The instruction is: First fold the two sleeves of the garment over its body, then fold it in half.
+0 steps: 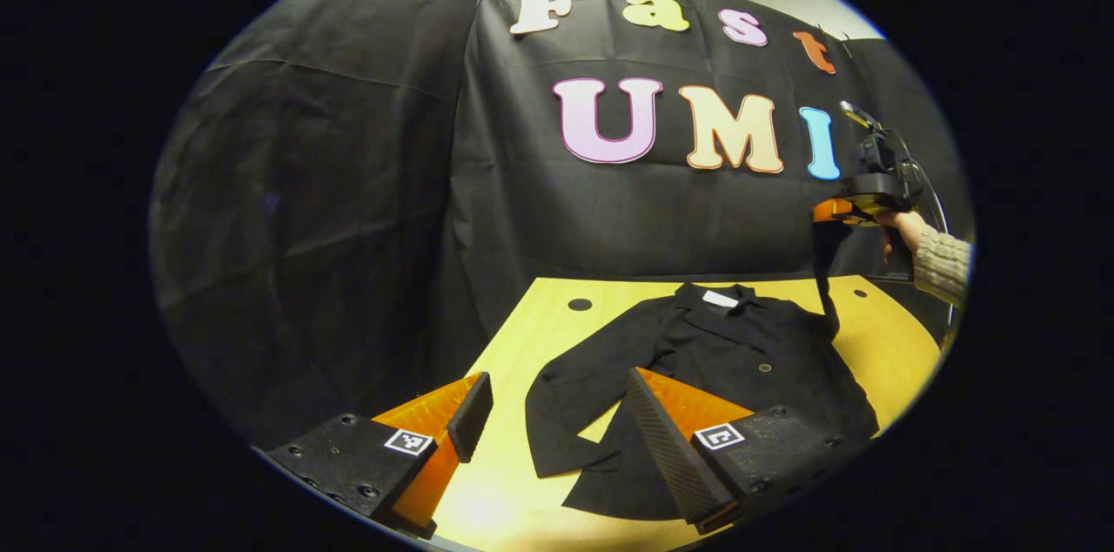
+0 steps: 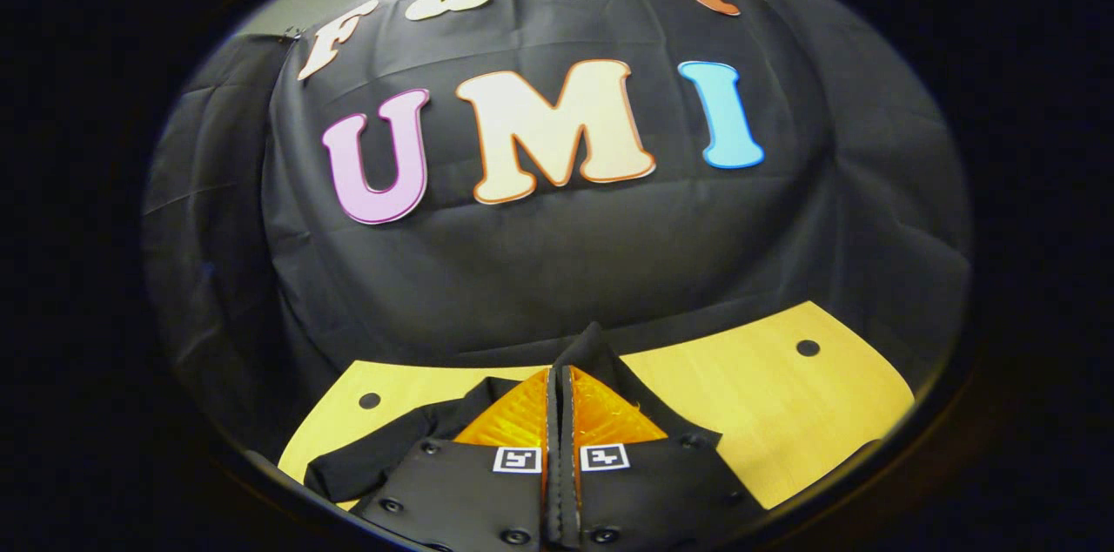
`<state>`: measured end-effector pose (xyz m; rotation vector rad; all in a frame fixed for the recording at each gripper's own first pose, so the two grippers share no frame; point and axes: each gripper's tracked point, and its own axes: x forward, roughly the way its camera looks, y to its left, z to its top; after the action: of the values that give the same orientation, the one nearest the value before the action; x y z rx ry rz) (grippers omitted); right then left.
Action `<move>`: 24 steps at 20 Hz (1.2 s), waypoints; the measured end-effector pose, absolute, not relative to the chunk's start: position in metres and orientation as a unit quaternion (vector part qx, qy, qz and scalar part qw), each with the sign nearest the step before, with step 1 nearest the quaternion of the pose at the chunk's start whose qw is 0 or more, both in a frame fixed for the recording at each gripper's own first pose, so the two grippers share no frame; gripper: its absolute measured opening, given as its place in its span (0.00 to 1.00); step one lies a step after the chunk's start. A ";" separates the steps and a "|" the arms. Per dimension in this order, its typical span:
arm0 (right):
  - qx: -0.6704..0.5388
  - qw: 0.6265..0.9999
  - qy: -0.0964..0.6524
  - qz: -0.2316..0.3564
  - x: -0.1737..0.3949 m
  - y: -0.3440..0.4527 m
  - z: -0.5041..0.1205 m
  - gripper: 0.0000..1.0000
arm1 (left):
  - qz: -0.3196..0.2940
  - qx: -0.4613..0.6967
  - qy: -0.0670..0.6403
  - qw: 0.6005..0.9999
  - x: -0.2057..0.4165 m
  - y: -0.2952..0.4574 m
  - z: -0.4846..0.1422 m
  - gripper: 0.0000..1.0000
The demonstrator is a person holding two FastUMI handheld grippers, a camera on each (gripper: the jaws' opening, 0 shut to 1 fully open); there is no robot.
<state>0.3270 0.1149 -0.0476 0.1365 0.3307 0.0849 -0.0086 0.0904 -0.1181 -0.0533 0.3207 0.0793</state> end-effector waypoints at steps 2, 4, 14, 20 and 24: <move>0.063 0.983 0.160 0.060 0.336 0.142 -0.041 0.02 | 0.039 -0.034 0.164 0.985 -0.011 0.091 -0.124 0.93; 0.060 0.982 0.164 0.079 0.342 0.170 -0.041 0.02 | 0.038 -0.034 0.167 0.985 -0.012 0.092 -0.129 0.93; 0.017 0.963 0.215 0.159 0.369 0.298 -0.116 0.02 | 0.008 -0.035 0.190 0.981 -0.013 0.087 -0.147 0.93; -0.006 0.950 0.256 0.178 0.386 0.337 -0.180 0.02 | 0.010 -0.019 0.221 0.975 -0.016 0.098 -0.177 0.93; -0.017 0.945 0.274 0.178 0.391 0.349 -0.209 0.02 | 0.000 -0.032 0.231 0.972 -0.014 0.094 -0.189 0.93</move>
<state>0.3909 0.3486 -0.2093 -0.0343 0.5588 0.3634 -0.0136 0.0941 -0.1888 -0.0656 0.4664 0.0006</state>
